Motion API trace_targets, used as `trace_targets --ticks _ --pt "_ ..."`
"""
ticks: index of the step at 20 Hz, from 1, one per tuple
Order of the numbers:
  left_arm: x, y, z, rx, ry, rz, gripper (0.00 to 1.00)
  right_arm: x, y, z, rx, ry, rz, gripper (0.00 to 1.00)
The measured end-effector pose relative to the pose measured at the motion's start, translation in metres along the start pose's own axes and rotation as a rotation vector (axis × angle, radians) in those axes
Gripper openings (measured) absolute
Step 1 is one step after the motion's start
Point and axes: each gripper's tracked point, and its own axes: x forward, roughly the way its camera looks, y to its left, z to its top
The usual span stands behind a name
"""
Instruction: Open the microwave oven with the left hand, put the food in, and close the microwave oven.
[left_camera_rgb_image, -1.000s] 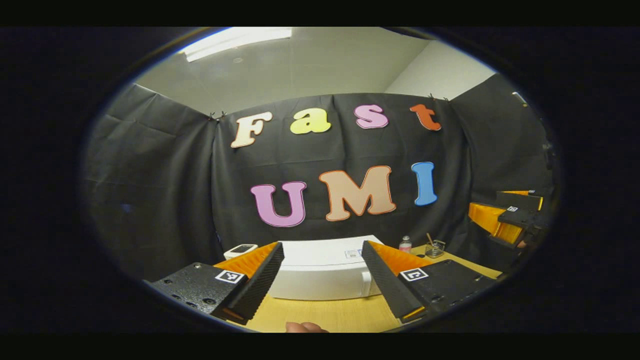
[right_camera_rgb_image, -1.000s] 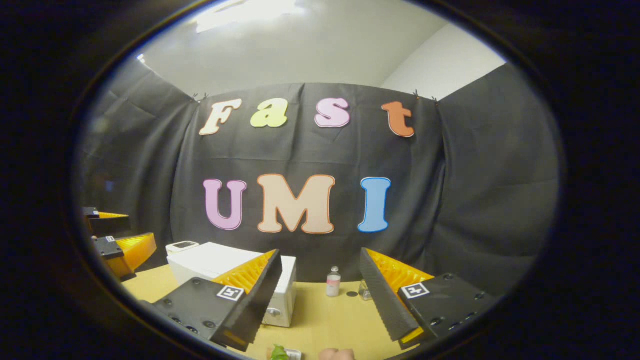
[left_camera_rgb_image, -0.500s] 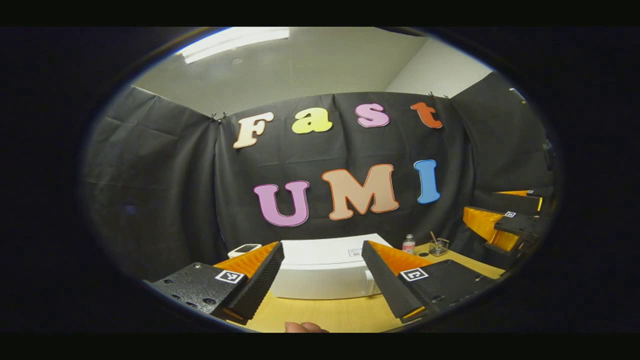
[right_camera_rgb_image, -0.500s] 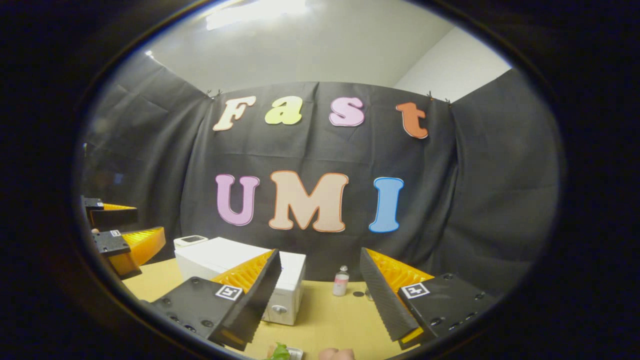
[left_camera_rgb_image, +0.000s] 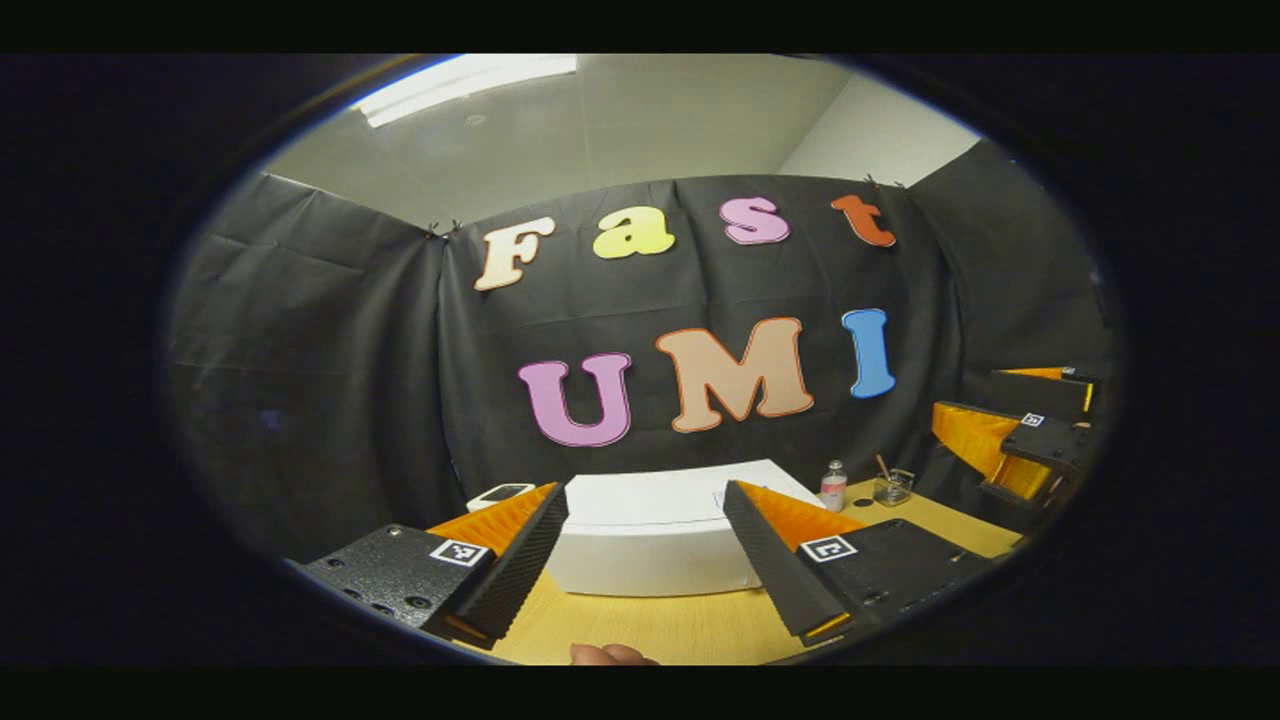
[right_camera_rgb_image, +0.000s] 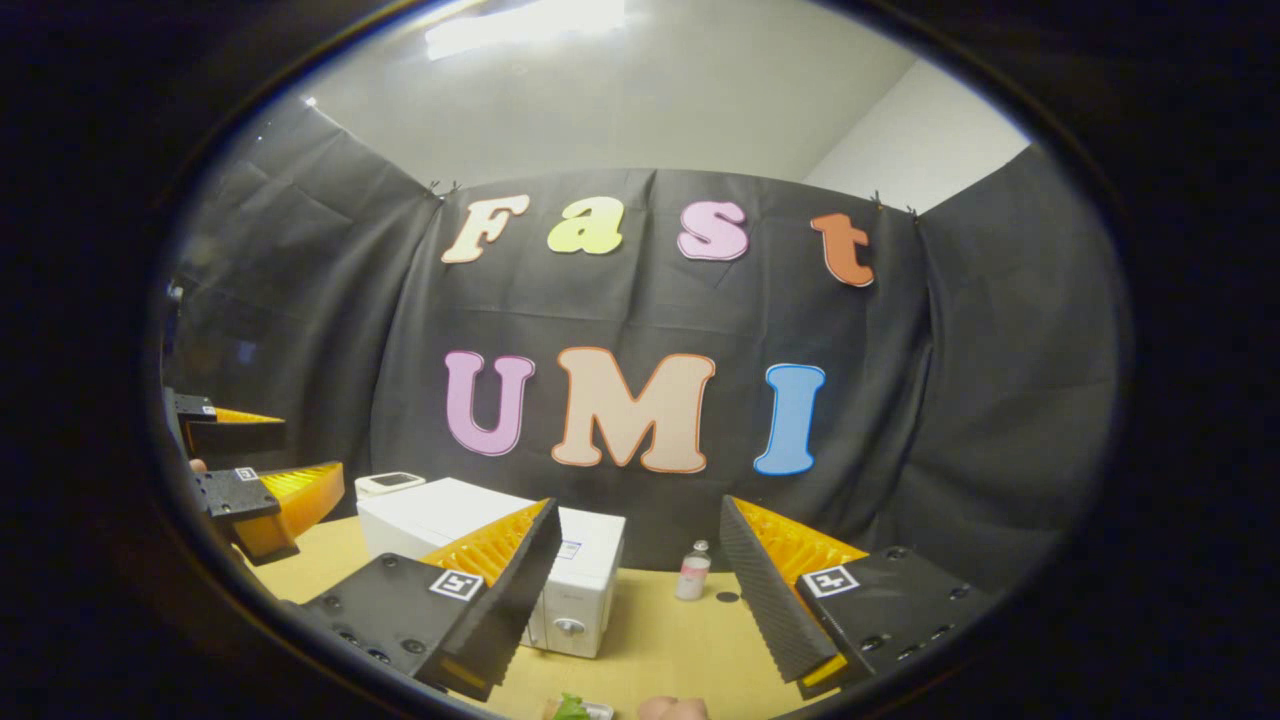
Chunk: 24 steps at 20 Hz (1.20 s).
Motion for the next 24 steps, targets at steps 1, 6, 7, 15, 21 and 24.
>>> trace_targets --ticks 1,6,7,15,21,24 --pt "0.001 0.000 -0.002 -0.002 0.001 0.003 0.98 0.001 0.000 -0.002 -0.005 0.001 0.000 0.96" --pt "0.019 -0.013 -0.048 -0.010 0.065 -0.015 0.98 -0.007 -0.005 -0.002 -0.001 -0.003 -0.003 0.96" --pt "0.026 -0.017 -0.059 -0.009 0.077 -0.020 0.98 -0.009 -0.009 -0.002 -0.005 -0.008 -0.008 0.96" --pt "0.076 -0.075 -0.173 -0.097 0.332 -0.091 0.98 -0.026 -0.037 0.003 -0.066 -0.032 -0.067 0.96" --pt "0.102 -0.112 -0.238 -0.095 0.500 -0.137 0.98 -0.035 -0.065 0.005 -0.071 -0.035 -0.126 0.96" --pt "0.112 -0.125 -0.258 -0.107 0.542 -0.147 0.94 -0.035 -0.073 0.007 -0.036 -0.043 -0.141 0.96"
